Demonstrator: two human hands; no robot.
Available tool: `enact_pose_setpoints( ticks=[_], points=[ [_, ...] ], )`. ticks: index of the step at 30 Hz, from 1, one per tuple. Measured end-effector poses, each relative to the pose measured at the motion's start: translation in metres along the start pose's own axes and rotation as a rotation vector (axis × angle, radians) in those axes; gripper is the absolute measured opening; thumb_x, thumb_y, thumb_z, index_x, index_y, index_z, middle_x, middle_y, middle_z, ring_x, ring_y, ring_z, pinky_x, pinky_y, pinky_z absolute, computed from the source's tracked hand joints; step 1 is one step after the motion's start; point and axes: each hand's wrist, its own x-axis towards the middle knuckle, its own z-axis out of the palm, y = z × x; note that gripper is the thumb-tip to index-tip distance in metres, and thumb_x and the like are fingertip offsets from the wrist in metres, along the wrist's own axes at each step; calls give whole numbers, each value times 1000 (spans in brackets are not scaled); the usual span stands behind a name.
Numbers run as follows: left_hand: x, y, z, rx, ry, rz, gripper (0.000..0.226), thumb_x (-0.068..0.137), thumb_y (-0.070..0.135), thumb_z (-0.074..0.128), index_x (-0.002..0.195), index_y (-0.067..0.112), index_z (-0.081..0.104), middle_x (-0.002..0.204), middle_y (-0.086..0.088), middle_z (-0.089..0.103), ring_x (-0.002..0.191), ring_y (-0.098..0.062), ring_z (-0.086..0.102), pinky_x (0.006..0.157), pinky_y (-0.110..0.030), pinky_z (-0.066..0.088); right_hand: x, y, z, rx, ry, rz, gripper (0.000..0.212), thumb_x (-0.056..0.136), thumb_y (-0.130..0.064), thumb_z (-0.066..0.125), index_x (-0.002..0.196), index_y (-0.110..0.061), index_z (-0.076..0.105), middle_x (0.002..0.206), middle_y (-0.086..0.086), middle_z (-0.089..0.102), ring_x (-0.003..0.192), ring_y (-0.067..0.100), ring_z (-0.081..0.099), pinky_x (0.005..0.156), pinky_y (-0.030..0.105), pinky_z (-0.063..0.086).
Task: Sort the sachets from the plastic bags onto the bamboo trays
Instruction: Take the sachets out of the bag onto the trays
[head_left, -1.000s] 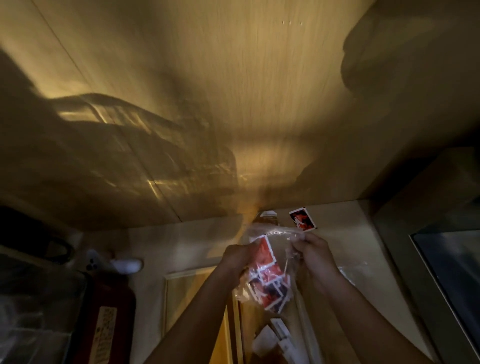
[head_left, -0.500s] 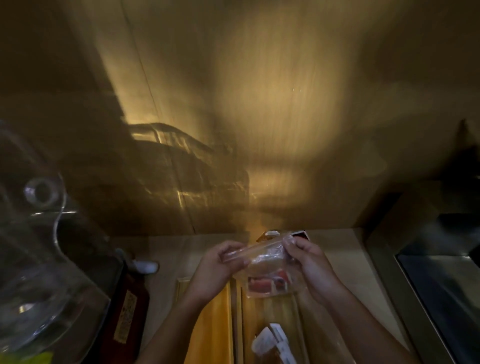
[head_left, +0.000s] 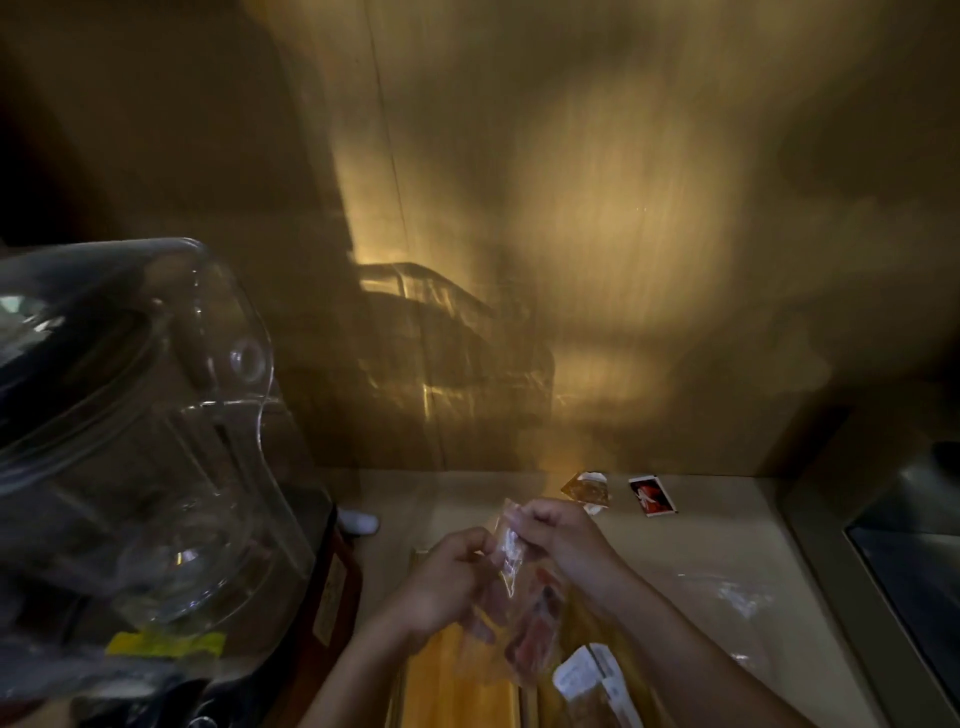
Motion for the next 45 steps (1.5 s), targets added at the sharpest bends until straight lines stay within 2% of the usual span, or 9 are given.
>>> enact_pose_setpoints(
  ticks=[4, 9, 17, 21, 25, 31, 36, 42, 45],
  points=[
    [-13, -7, -8, -215, 39, -94, 19, 94, 2, 44, 82, 3, 58, 60, -10, 68, 53, -18, 67, 45, -28, 55, 5, 3, 22, -126, 3, -9, 24, 85, -18, 62, 62, -24, 60, 56, -13, 58, 55, -6, 51, 62, 18, 39],
    [-19, -23, -19, -413, 189, -149, 11, 91, 0, 52, 85, -1, 61, 75, -16, 66, 52, -14, 67, 45, -24, 55, 4, 11, 40, -228, 85, -32, 11, 82, -17, 65, 91, -22, 60, 93, -4, 60, 90, 10, 56, 76, 18, 42],
    [-23, -38, -19, -364, 413, -66, 20, 85, 12, 62, 65, 12, 63, 54, -1, 63, 47, -6, 57, 43, -18, 36, -10, 16, 51, -279, -115, -25, 7, 79, -20, 69, 79, -24, 64, 77, -5, 65, 77, 8, 62, 71, 20, 49],
    [-25, -39, -11, -386, 437, 28, 19, 85, 10, 62, 66, 9, 61, 50, 2, 56, 42, -2, 52, 39, -13, 37, -16, 15, 51, -355, -156, -21, 13, 73, -27, 72, 84, -23, 67, 88, 6, 73, 85, 18, 69, 80, 34, 55],
    [-23, -42, -7, -342, 410, 104, 22, 85, 13, 63, 63, 9, 60, 54, -1, 55, 48, -4, 52, 44, -11, 41, -21, 13, 46, -373, -161, -15, 13, 81, -17, 65, 72, -26, 67, 66, -7, 72, 70, 6, 69, 70, 26, 55],
    [-22, -47, -5, -326, 344, 127, 27, 87, 17, 61, 61, 10, 57, 54, -1, 53, 52, -9, 49, 47, -14, 40, -29, 5, 38, -329, -169, 25, 26, 89, -19, 55, 78, 0, 68, 65, 8, 68, 56, 13, 63, 60, 28, 50],
    [-18, -48, -4, -341, 404, 169, 19, 87, 11, 60, 71, 1, 58, 67, -16, 50, 60, -20, 46, 53, -22, 38, -34, 0, 35, -367, -190, 67, 23, 85, -7, 56, 69, -21, 65, 47, -11, 63, 46, -1, 57, 51, 18, 46],
    [-19, -53, -7, -365, 541, 134, 21, 87, 13, 59, 70, 1, 56, 62, -13, 49, 53, -17, 47, 45, -20, 39, -38, -1, 32, -503, -283, 186, 19, 86, -10, 55, 71, -19, 61, 56, -3, 64, 49, 8, 61, 52, 24, 50],
    [-24, -48, -3, -216, 481, 18, 25, 86, 28, 62, 74, 6, 59, 61, -8, 57, 53, -15, 55, 45, -21, 42, -40, 4, 38, -559, -229, 169, 25, 88, -8, 51, 68, -20, 58, 54, -1, 61, 43, 4, 57, 47, 20, 48]
  ],
)
